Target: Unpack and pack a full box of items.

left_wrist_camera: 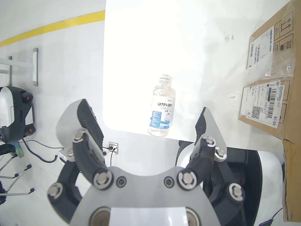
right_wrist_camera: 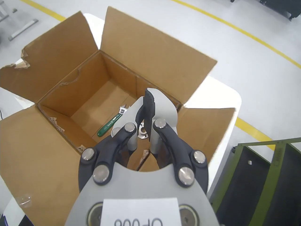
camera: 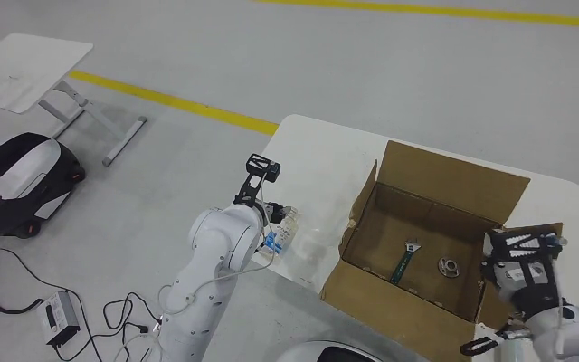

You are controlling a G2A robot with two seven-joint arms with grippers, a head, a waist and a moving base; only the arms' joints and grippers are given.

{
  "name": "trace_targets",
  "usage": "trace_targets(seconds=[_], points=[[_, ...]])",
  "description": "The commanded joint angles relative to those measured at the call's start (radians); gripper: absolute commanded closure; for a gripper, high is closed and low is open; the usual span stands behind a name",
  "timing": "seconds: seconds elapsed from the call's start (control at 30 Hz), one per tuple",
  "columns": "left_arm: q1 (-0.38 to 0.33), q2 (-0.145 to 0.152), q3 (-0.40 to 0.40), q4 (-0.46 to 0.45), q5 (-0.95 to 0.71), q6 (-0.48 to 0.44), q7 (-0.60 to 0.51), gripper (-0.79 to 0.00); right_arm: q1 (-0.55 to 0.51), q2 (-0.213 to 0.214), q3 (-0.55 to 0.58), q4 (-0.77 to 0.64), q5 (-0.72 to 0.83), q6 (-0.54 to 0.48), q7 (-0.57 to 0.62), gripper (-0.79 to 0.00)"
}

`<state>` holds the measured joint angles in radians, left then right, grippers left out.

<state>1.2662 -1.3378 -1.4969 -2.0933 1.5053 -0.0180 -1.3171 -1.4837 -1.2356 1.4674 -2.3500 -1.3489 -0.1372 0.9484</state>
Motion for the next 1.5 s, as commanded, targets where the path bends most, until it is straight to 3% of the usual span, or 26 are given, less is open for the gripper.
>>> trace_targets(seconds=[0.0,0.27,0.5,1.03,1.47], points=[[0.0,0.0,0.0,0.0,0.0,0.0,0.0,-0.785,-0.004,-0.002,-0.078,0.0,-0.106,0.041,0.035,0.0],[0.0,0.0,0.0,0.0,0.0,0.0,0.0,-0.785,0.094,-0.02,-0.227,0.192,-0.228,0.142,0.114,0.0],[0.0,0.0,0.0,0.0,0.0,0.0,0.0,-0.785,0.192,-0.04,-0.246,0.348,-0.125,0.226,0.16,0.0],[0.0,0.0,0.0,0.0,0.0,0.0,0.0,-0.785,0.194,-0.043,-0.252,0.391,-0.117,0.237,0.129,0.0],[0.0,0.0,0.0,0.0,0.0,0.0,0.0,-0.785,0.505,-0.126,-0.488,0.803,-0.038,0.438,0.271,0.0]])
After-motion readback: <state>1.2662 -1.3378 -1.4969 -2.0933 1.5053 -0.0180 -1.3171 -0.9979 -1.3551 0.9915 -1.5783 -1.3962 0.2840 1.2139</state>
